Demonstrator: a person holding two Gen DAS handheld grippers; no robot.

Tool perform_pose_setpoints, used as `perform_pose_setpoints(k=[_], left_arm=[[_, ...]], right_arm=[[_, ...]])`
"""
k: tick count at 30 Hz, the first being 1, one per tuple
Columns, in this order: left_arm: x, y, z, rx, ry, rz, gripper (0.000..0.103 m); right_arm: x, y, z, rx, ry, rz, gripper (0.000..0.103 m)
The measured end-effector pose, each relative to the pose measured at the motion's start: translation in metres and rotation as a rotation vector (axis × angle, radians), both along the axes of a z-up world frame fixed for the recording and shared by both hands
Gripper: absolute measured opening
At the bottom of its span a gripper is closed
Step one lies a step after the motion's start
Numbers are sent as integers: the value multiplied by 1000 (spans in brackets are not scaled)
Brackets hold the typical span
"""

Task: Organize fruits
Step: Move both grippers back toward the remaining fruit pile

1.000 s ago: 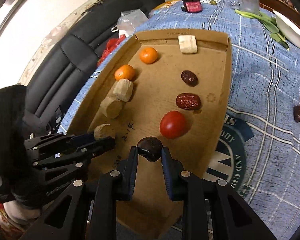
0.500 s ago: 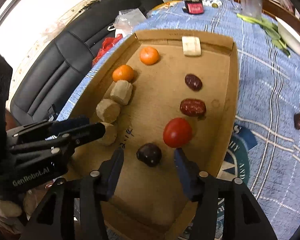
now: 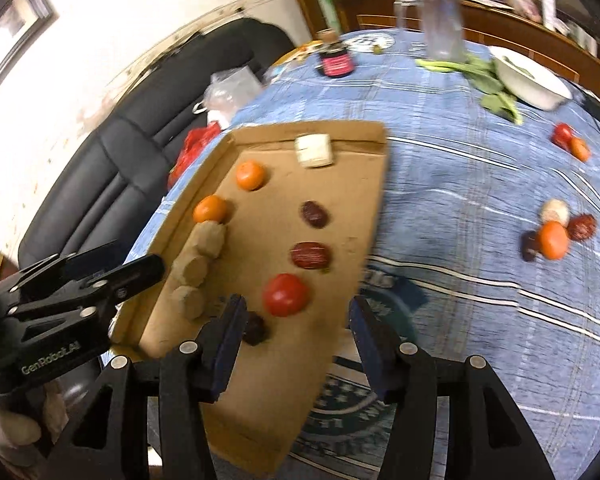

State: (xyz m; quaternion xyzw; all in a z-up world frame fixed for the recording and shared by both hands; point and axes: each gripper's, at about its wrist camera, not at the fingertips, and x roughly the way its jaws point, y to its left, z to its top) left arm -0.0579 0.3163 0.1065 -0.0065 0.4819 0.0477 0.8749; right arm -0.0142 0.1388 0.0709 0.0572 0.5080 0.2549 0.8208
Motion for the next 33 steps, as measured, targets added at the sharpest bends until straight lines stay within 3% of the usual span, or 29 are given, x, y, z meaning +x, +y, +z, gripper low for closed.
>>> perform_pose_setpoints(k=[17,27,33], left_arm=[[-4,-104,-5,6,28,-152,64],[2,-156,-29,-149,100,-154,64],[3,-174,-37,-195,105,-140,64]], right_arm=[[-11,-124,-5,3,43,-191,65],[-20,-193,-17,-39,79,-250,65],[-12,-220,-29,-75,99,-254,65]])
